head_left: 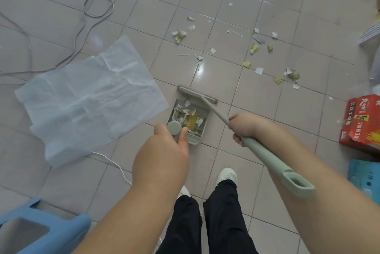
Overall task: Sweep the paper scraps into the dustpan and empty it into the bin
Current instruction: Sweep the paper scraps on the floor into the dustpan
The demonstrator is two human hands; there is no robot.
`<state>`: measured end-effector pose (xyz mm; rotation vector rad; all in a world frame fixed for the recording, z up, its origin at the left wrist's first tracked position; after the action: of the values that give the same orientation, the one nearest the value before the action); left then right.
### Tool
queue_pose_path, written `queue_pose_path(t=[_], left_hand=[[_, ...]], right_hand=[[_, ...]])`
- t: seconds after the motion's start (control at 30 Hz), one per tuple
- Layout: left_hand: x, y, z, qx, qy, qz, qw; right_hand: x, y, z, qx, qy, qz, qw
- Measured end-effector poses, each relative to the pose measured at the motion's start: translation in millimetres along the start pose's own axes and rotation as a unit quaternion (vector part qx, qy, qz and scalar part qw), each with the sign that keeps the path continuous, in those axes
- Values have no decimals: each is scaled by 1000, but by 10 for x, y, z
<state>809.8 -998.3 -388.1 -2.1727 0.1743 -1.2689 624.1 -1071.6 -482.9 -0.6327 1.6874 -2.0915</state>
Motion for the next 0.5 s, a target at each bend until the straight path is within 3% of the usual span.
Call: queue_pose_path(t=[0.13,0.27,0.5], left_hand=[[6,27,-8,-2,6,3,1000],[11,40,-16,-5,5,0,1000],[-10,103,-66,-15,8,8,1000]], right_hand=[[-52,-22,-92,-58,12,39,997],[186,-409,-139,-1,-69,21,997],[255,-607,-60,1,-44,5,999]])
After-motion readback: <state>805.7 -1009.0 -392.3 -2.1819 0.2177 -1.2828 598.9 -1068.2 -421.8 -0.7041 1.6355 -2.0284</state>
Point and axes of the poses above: each hand's wrist, its own y-axis towards the middle knuckle, its own x-axis out of the back of the hand, z = x × y, the point moved 2 cm from there along y, towards the middle knuckle, and after that the axes turned 11 degrees about z, right-handed, at the moved point
